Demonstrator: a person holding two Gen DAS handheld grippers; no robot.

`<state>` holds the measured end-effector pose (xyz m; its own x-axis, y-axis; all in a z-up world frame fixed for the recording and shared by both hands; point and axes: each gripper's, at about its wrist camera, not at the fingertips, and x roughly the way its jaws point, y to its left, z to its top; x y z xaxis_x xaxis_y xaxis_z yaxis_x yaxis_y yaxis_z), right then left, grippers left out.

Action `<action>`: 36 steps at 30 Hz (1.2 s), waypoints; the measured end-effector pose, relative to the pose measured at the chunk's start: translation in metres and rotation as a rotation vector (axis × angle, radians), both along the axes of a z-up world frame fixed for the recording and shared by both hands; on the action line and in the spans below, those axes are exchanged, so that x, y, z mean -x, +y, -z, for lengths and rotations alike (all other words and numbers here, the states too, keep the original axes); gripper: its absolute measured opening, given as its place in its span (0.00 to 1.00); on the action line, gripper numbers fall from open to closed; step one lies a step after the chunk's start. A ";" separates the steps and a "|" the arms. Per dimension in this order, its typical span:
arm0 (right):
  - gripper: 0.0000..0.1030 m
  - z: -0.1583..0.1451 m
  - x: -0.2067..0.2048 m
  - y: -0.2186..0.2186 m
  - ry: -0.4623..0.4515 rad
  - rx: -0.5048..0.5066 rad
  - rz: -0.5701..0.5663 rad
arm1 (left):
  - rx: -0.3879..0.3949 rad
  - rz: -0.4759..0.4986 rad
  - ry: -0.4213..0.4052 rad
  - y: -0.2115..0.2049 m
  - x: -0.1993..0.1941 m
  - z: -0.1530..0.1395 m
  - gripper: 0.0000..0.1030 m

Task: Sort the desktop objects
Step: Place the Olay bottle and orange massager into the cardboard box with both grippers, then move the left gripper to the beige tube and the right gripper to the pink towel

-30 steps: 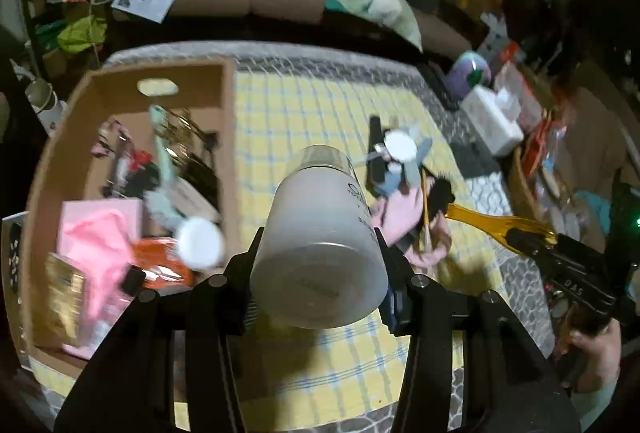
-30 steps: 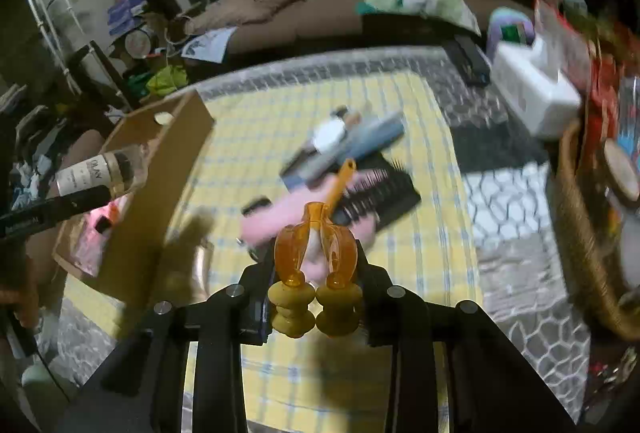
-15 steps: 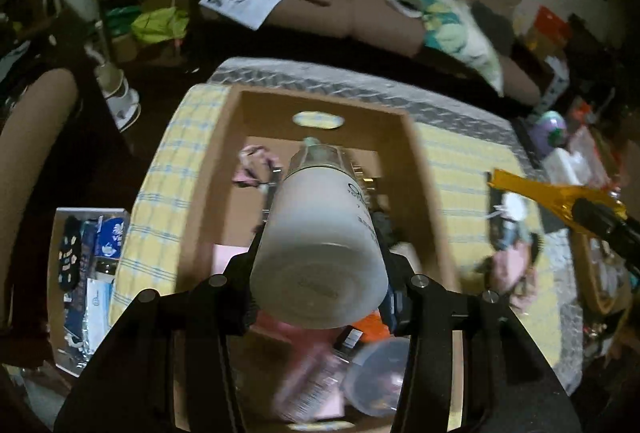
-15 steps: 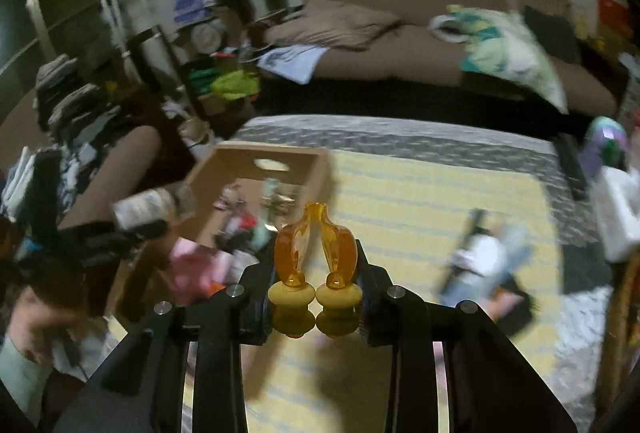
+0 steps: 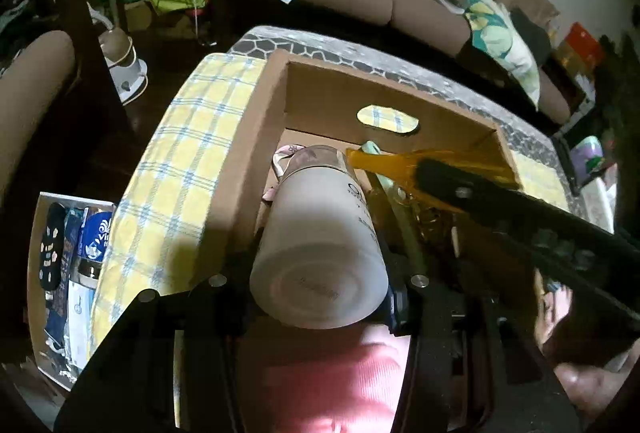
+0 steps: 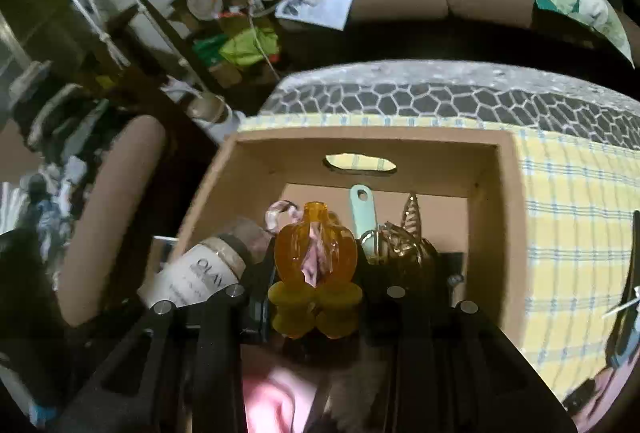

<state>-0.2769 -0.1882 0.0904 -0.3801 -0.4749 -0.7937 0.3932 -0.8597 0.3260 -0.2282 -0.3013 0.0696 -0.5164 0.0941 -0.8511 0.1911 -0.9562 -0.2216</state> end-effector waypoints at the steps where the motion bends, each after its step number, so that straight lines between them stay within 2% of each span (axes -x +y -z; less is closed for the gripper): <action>1: 0.31 0.006 0.003 -0.004 -0.004 -0.019 -0.003 | 0.012 0.004 0.007 0.002 0.001 0.001 0.43; 3: 0.33 0.014 0.007 -0.008 -0.018 -0.040 -0.012 | 0.012 0.013 0.004 0.006 0.002 0.001 0.43; 5: 0.37 0.019 0.008 -0.005 -0.044 -0.038 -0.010 | -0.014 0.010 0.007 0.005 -0.001 -0.002 0.47; 6: 0.48 0.020 0.007 -0.003 -0.053 -0.032 -0.005 | -0.018 0.005 0.013 0.004 -0.002 -0.004 0.50; 7: 0.59 0.018 0.006 0.001 -0.053 -0.027 0.000 | -0.019 -0.002 0.019 0.003 -0.004 -0.008 0.58; 12: 0.64 -0.007 -0.010 0.019 -0.008 -0.026 0.005 | -0.020 -0.009 0.040 0.001 -0.021 -0.028 0.63; 16: 0.78 -0.035 -0.032 0.044 0.041 -0.050 0.004 | -0.006 -0.010 0.050 0.007 -0.039 -0.041 0.77; 18: 0.84 -0.045 -0.043 0.060 0.063 -0.066 0.013 | -0.007 -0.011 0.051 0.010 -0.049 -0.048 0.77; 24: 0.88 -0.062 -0.081 0.124 0.081 -0.136 0.033 | 0.003 0.000 0.051 0.022 -0.079 -0.062 0.79; 28: 0.89 -0.067 -0.109 0.186 0.088 -0.169 0.088 | 0.015 0.027 0.058 0.043 -0.097 -0.072 0.79; 33: 0.90 -0.063 -0.138 0.266 0.074 -0.182 0.199 | 0.034 0.116 0.088 0.095 -0.120 -0.081 0.81; 36: 0.90 -0.054 -0.151 0.299 0.061 -0.191 0.249 | 0.040 0.172 0.104 0.134 -0.129 -0.084 0.81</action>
